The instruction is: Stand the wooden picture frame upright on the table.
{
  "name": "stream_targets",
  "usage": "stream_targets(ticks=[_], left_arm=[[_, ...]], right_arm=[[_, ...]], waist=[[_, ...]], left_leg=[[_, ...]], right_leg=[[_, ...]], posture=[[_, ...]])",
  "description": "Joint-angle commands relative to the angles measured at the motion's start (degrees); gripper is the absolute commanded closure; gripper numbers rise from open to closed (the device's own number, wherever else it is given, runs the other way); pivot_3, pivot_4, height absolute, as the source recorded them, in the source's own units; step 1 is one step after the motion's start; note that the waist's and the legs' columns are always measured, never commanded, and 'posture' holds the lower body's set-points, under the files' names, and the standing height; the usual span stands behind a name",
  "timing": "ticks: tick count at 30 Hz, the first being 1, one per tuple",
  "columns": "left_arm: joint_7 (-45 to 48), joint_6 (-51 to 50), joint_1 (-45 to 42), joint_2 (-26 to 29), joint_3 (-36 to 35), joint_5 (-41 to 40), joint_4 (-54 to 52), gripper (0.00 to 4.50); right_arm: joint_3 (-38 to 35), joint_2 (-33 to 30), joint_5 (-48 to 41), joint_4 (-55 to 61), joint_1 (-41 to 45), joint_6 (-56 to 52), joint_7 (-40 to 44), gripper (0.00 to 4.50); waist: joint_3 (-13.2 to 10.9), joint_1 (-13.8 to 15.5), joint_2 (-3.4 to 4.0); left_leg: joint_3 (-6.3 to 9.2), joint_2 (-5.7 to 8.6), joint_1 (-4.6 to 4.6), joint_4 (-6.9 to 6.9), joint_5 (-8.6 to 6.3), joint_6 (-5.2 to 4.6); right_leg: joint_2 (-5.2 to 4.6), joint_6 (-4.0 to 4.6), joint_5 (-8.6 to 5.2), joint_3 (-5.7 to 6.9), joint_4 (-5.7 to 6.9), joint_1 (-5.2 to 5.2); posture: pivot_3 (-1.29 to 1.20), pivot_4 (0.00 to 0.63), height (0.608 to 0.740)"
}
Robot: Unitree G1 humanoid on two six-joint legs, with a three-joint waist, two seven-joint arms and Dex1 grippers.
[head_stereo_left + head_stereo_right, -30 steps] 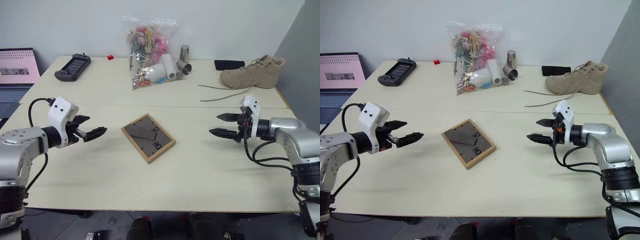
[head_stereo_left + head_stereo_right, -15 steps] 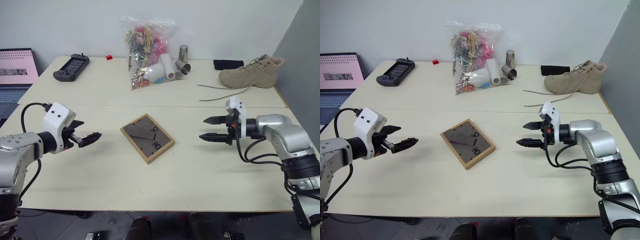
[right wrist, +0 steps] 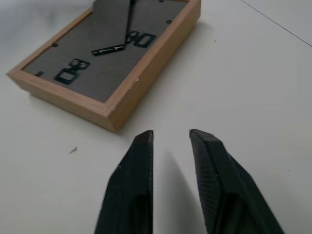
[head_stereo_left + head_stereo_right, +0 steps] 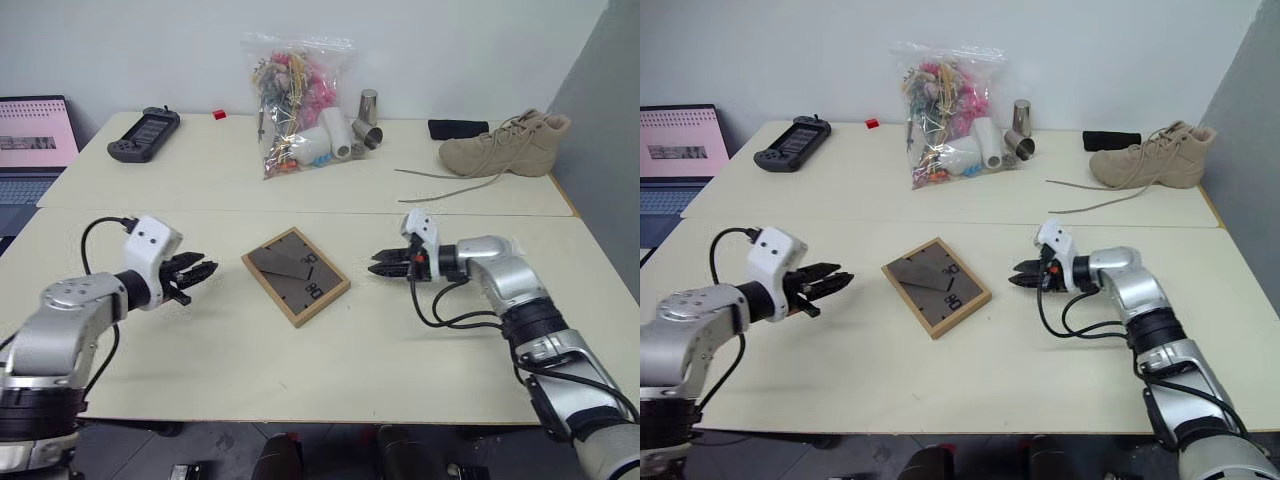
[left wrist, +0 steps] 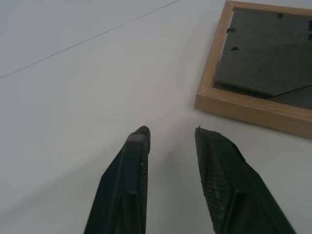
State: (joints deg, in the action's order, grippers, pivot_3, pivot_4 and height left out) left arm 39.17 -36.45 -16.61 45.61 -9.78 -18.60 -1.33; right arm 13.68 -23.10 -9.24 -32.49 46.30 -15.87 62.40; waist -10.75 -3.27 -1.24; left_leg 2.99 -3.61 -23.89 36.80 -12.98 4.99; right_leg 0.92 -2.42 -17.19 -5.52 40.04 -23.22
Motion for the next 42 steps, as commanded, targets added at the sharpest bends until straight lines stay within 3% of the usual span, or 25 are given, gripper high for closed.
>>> stream_targets(ticks=[1, 3, 19, 28, 42], left_arm=[[-1.65, 3.67, -2.52, -1.77, 2.15, 2.92, 1.43, 4.04], [-2.09, 4.34, -3.5, -3.19, 2.94, 3.35, 2.63, 4.46], [-1.43, 15.66, -13.51, -11.07, 9.54, 10.34, 20.67, 4.46], [-1.96, 19.16, -17.97, -13.28, 9.71, 12.39, 26.3, 4.46], [-2.38, 20.16, -17.86, -14.5, 9.25, 13.21, 26.98, 4.46]], right_arm=[[0.05, 1.65, 2.5, -2.38, 2.17, 4.06, -1.35, 4.44], [0.24, 2.57, 3.28, -2.9, 2.34, 4.88, -1.61, 4.5], [5.23, 5.06, 1.72, 18.6, -5.86, -6.27, 4.02, 4.5], [6.09, 3.85, 0.3, 23.52, -7.76, -10.27, 6.29, 4.5], [6.25, 4.65, -0.36, 23.32, -8.07, -12.07, 5.58, 4.5]], waist=[[0.0, 0.0, 0.0], [0.0, 0.0, 0.0], [0.0, 0.07, 0.0], [0.01, 0.1, -0.01], [0.01, 0.06, -0.01]], left_leg=[[0.0, 0.01, 0.0, 0.0, 0.0, 0.0], [0.0, 0.0, 0.0, 0.0, 0.0, 0.0], [0.06, 0.04, 0.01, 0.07, 0.0, 0.0], [0.08, 0.05, 0.0, 0.12, 0.0, 0.0], [0.09, 0.04, 0.01, 0.11, 0.0, 0.0]], right_leg=[[0.0, 0.0, 0.0, 0.0, 0.0, 0.0], [0.0, 0.0, 0.0, 0.0, 0.0, 0.0], [-0.01, 0.0, 0.0, 0.04, 0.17, 0.0], [-0.01, 0.0, 0.0, 0.06, 0.19, 0.01], [0.0, 0.0, 0.0, 0.07, 0.19, 0.01]], posture=[[0.0, 0.15, 0.74], [0.0, 0.15, 0.74], [0.0, 0.15, 0.74], [0.0, 0.15, 0.74], [0.0, 0.15, 0.74]])
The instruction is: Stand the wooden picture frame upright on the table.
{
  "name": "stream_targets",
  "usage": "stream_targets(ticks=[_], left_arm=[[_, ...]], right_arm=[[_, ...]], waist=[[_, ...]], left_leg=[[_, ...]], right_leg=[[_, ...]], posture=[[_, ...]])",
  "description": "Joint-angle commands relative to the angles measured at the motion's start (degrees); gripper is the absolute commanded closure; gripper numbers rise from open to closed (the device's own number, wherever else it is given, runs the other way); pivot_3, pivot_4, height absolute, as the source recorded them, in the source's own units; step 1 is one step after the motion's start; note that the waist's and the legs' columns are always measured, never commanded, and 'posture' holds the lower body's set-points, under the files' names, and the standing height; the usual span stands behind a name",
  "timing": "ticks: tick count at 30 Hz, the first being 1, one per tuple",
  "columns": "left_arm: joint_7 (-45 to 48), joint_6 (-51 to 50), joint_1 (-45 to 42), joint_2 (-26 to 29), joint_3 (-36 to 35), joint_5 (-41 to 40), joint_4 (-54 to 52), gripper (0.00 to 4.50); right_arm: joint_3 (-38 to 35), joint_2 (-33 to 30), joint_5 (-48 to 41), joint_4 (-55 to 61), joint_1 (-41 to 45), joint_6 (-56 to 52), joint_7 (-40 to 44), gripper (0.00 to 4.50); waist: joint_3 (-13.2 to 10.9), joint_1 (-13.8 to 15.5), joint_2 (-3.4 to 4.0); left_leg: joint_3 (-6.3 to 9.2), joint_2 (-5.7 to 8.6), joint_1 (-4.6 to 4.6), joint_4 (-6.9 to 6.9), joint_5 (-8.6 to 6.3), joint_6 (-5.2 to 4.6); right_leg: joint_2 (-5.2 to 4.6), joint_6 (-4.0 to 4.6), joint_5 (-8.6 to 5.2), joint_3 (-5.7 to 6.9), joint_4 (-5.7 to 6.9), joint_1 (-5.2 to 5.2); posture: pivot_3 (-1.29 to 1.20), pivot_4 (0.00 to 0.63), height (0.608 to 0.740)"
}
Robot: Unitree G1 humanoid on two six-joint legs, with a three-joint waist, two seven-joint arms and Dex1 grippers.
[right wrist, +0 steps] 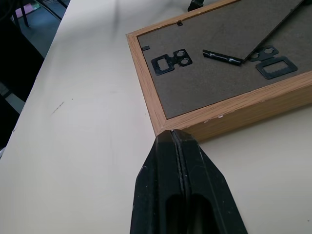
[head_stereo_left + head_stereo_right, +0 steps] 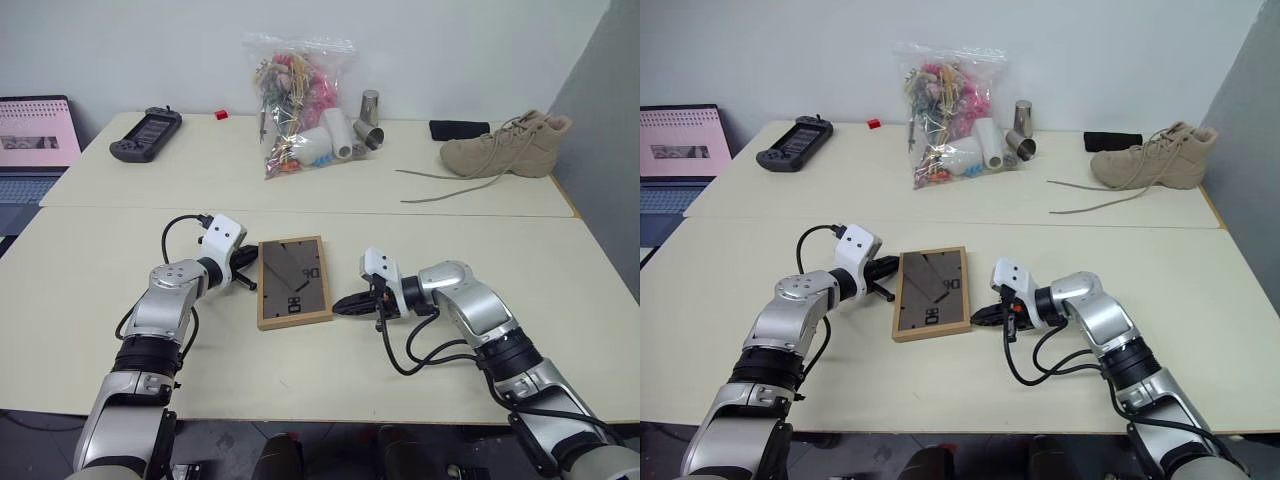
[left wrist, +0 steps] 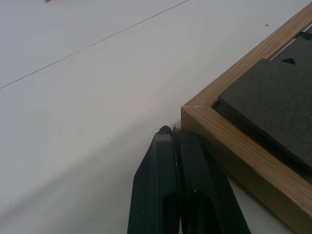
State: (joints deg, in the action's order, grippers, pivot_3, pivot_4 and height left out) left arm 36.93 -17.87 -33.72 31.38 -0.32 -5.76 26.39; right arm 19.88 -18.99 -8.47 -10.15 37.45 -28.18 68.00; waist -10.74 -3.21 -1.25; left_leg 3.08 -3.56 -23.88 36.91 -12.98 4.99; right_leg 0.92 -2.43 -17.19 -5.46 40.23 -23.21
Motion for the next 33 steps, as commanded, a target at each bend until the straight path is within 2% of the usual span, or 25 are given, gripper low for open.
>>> stream_targets(ticks=[1, 18, 26, 33], left_arm=[[-0.26, 1.66, -0.85, -0.43, -0.16, 0.47, -0.58, 4.46], [-0.33, 5.36, -6.47, -4.66, 0.89, 2.68, 6.78, 4.46], [13.59, 0.78, 1.42, 4.73, 2.9, 1.49, -3.01, 4.46], [17.45, 1.1, -0.22, 4.23, 6.15, 2.21, -4.71, 4.46]], right_arm=[[0.11, 0.41, -0.96, 0.66, 0.89, 0.48, 0.09, 4.5], [1.55, 4.04, 0.12, -1.15, 2.85, 0.87, -1.04, 4.5], [-2.43, -2.75, -0.97, -0.36, 2.45, 0.61, 0.07, 4.5], [-5.72, -6.83, -0.71, -1.86, 2.66, 1.26, -1.76, 4.5]], waist=[[0.0, 0.0, 0.0], [0.01, -0.09, -0.02], [0.01, -0.21, -0.01], [0.01, 0.02, -0.01]], left_leg=[[0.0, 0.0, 0.0, 0.0, 0.0, 0.0], [0.03, 0.0, 0.02, 0.02, 0.0, 0.0], [0.02, -0.02, 0.03, -0.02, 0.0, 0.01], [0.0, 0.03, 0.04, 0.0, 0.0, 0.0]], right_leg=[[0.0, 0.0, 0.0, 0.0, 0.0, 0.0], [0.01, 0.0, 0.0, 0.04, 0.05, 0.02], [0.01, 0.0, 0.0, 0.05, 0.08, -0.01], [-0.01, -0.01, -0.01, 0.01, 0.06, 0.02]], posture=[[0.0, 0.15, 0.74], [0.0, 0.15, 0.74], [0.0, 0.15, 0.74], [0.0, 0.15, 0.74]])
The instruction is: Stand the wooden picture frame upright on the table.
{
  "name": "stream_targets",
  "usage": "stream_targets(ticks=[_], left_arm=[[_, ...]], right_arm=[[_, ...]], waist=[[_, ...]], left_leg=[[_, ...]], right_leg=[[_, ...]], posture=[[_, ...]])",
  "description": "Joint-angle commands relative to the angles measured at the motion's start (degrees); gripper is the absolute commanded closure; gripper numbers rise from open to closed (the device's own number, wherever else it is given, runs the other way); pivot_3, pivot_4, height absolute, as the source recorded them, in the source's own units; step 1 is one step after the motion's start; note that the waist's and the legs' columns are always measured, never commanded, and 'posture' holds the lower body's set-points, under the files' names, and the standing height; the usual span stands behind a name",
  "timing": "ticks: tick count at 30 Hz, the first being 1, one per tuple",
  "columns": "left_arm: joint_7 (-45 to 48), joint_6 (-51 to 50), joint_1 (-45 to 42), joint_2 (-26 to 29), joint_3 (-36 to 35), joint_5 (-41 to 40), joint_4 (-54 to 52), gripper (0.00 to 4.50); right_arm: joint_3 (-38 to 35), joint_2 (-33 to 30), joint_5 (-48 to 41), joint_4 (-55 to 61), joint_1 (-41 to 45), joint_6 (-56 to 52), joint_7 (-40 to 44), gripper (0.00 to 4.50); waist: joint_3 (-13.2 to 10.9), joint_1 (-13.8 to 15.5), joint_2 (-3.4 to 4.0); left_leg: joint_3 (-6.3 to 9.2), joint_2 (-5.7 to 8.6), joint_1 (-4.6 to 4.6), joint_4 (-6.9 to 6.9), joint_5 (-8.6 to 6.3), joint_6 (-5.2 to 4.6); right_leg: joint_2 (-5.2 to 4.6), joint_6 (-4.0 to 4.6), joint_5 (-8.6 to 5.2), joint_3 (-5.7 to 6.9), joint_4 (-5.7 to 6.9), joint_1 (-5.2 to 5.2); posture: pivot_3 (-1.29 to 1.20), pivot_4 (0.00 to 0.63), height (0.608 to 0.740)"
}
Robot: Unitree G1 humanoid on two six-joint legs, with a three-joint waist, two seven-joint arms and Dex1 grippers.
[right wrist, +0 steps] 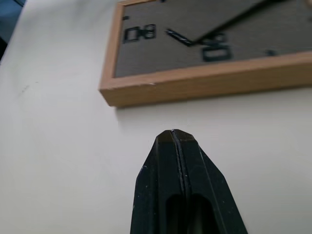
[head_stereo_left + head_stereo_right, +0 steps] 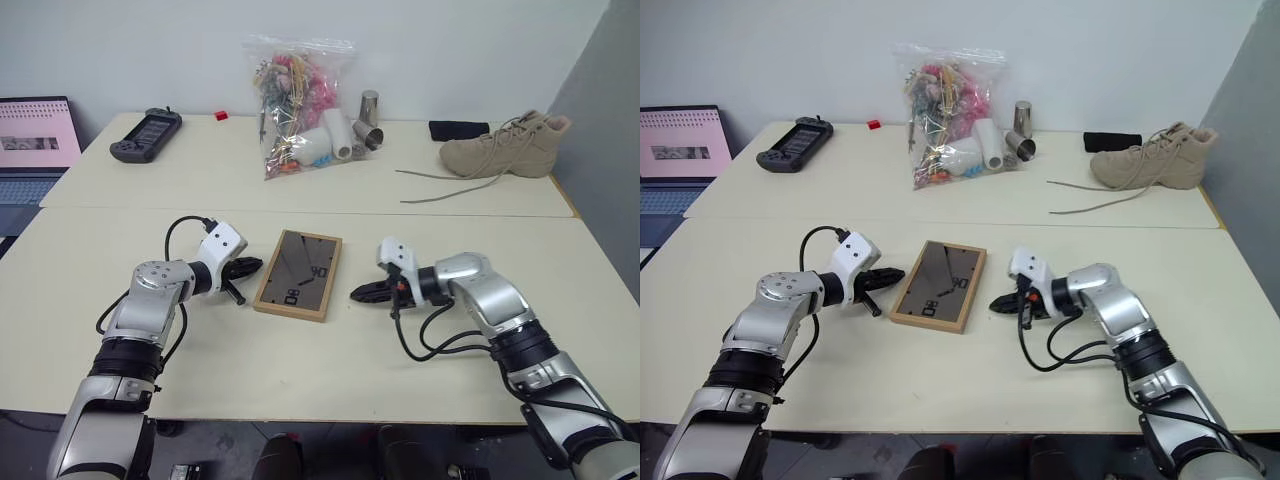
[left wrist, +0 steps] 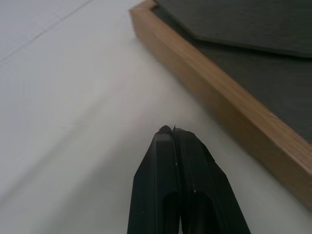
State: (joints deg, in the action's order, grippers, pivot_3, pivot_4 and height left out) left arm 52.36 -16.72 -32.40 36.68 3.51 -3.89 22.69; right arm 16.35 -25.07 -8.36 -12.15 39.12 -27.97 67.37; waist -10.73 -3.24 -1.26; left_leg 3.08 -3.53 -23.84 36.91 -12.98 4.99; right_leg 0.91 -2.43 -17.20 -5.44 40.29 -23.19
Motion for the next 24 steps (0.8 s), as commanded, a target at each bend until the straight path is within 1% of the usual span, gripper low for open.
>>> stream_targets(ticks=[1, 6, 12, 19, 24], left_arm=[[2.61, -0.28, -1.91, -1.23, 2.95, 0.46, -1.36, 4.46], [5.62, -3.15, -2.47, -1.49, 5.71, 0.19, -5.26, 4.46], [8.11, -7.4, -1.03, -1.04, 8.28, -0.36, -13.6, 4.46], [7.54, -8.69, -1.5, -1.79, 9.41, 0.28, -15.57, 4.46], [8.09, -10.68, -0.57, -0.75, 8.87, -0.78, -17.48, 4.46]], right_arm=[[-2.55, -1.12, -0.42, -0.57, 1.1, 1.51, -1.66, 4.5], [-3.76, -2.49, 1.37, -4.98, 1.78, 4.78, -4.32, 4.5], [-4.57, -2.68, 2.47, -9.17, 2.92, 7.6, -7.0, 4.5], [-4.07, -1.69, 2.61, -9.49, 2.51, 8.02, -7.01, 4.5], [-3.89, -1.65, 2.55, -9.61, 2.6, 8.08, -6.32, 4.5]], waist=[[0.0, 0.09, 0.0], [0.0, 0.3, 0.0], [0.0, 0.21, 0.0], [0.0, -0.01, 0.0], [0.0, 0.01, 0.0]], left_leg=[[0.0, 0.02, -0.01, 0.01, 0.0, 0.0], [0.0, 0.04, -0.03, 0.01, 0.0, 0.0], [-0.01, 0.03, -0.04, 0.0, 0.0, 0.0], [-0.01, 0.02, -0.03, 0.0, 0.0, 0.0], [-0.01, 0.03, -0.04, 0.0, 0.0, 0.0]], right_leg=[[0.0, 0.0, 0.0, -0.01, 0.0, 0.0], [-0.01, 0.0, 0.0, -0.03, -0.01, 0.0], [-0.01, 0.0, 0.0, -0.05, -0.03, 0.0], [0.0, 0.0, 0.0, -0.06, -0.04, -0.01], [0.0, 0.0, 0.0, -0.05, -0.04, -0.01]], posture=[[0.0, 0.15, 0.74], [0.0, 0.15, 0.74], [0.0, 0.15, 0.74], [0.0, 0.15, 0.74], [0.0, 0.15, 0.74]])
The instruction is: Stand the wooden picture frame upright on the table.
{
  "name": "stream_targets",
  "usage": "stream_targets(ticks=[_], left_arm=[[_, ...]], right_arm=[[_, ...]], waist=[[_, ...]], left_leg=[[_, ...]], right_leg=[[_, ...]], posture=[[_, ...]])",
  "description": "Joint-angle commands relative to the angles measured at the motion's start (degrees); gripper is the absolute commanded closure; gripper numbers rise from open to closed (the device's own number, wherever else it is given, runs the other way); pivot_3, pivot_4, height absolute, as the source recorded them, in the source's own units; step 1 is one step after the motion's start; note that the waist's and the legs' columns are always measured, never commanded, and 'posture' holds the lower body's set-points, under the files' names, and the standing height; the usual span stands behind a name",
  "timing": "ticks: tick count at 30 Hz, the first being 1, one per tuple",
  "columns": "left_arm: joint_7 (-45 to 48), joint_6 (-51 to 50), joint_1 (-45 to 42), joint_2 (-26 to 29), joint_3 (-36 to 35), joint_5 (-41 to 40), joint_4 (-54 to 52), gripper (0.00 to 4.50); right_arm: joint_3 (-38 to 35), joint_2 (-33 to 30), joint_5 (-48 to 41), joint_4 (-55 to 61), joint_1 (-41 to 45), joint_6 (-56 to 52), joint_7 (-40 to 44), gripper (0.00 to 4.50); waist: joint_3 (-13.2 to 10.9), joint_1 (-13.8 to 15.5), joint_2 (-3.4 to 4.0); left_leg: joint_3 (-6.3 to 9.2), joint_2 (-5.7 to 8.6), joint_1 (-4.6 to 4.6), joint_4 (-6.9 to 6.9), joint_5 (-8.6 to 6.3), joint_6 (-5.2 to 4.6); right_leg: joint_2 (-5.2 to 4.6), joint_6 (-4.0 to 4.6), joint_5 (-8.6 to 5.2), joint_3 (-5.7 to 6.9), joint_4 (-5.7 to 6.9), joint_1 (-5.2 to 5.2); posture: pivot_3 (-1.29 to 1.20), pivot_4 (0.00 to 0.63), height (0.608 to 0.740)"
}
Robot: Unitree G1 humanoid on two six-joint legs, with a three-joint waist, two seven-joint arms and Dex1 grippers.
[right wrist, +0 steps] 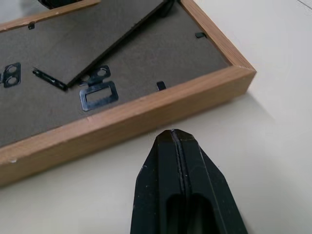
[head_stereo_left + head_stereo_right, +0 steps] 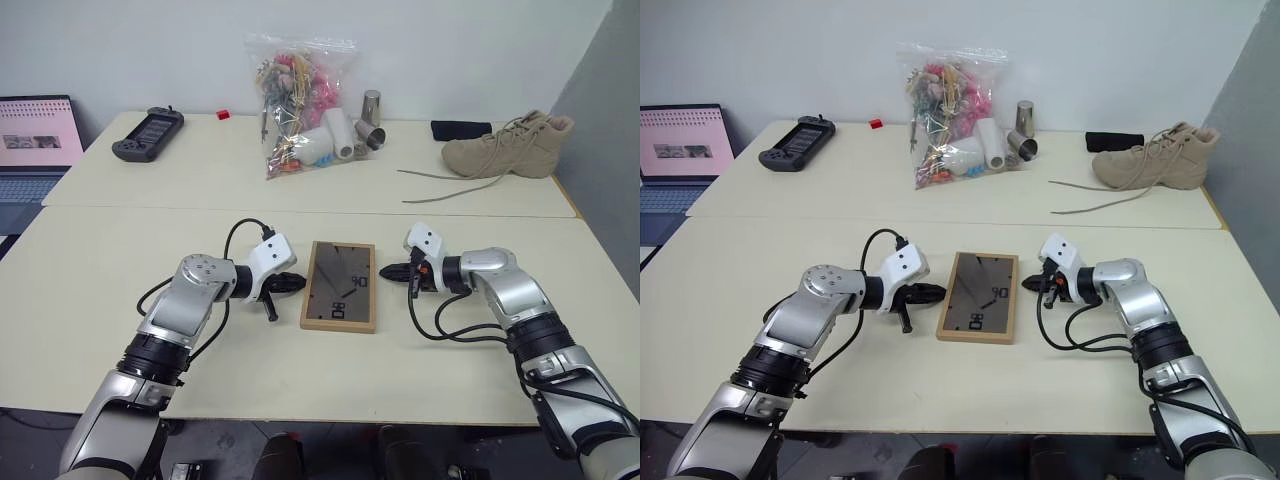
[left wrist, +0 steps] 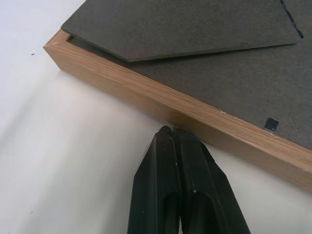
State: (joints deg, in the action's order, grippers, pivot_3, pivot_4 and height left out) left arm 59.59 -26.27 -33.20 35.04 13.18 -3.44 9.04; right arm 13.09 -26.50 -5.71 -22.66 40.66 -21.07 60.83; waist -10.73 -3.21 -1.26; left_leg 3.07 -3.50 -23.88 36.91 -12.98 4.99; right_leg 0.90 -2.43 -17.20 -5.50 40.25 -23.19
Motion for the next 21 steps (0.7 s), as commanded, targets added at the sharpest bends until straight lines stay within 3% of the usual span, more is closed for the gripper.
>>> stream_targets(ticks=[1, 9, 19, 21], left_arm=[[0.97, -1.67, 0.57, 1.12, -0.91, -1.52, -4.77, 4.46], [0.27, -2.78, 1.83, 1.71, -1.26, -1.87, -6.75, 4.46], [1.63, -6.91, 4.85, 6.92, -9.54, -7.85, -5.8, 4.46], [2.43, -7.72, 4.87, 7.7, -10.35, -8.94, -5.48, 4.09]], right_arm=[[-0.67, -0.19, -0.06, 0.76, 1.06, 1.34, 0.17, 4.5], [-0.36, 0.35, 0.18, -0.49, 1.58, 2.1, 0.29, 4.5], [-0.7, -1.45, 1.3, -3.47, 4.14, 5.53, 1.69, 4.5], [-0.96, -1.61, 1.04, -3.05, 4.64, 5.33, 1.93, 4.5]], waist=[[0.0, -0.04, 0.0], [0.0, -0.04, 0.0], [0.0, -0.15, 0.0], [0.0, -0.14, 0.0]], left_leg=[[0.0, 0.0, 0.01, 0.0, 0.0, 0.0], [0.0, 0.0, 0.0, 0.0, 0.0, 0.0], [0.0, -0.06, 0.02, -0.02, 0.0, 0.0], [-0.01, -0.05, 0.01, -0.01, 0.0, 0.0]], right_leg=[[0.0, 0.0, 0.0, 0.0, 0.0, 0.0], [0.0, 0.0, 0.0, -0.01, 0.0, 0.0], [0.03, 0.0, 0.0, 0.0, 0.01, -0.02], [0.03, 0.0, 0.0, 0.0, 0.01, -0.02]], posture=[[0.0, 0.15, 0.74], [0.0, 0.15, 0.74], [0.0, 0.15, 0.74], [0.0, 0.15, 0.74]])
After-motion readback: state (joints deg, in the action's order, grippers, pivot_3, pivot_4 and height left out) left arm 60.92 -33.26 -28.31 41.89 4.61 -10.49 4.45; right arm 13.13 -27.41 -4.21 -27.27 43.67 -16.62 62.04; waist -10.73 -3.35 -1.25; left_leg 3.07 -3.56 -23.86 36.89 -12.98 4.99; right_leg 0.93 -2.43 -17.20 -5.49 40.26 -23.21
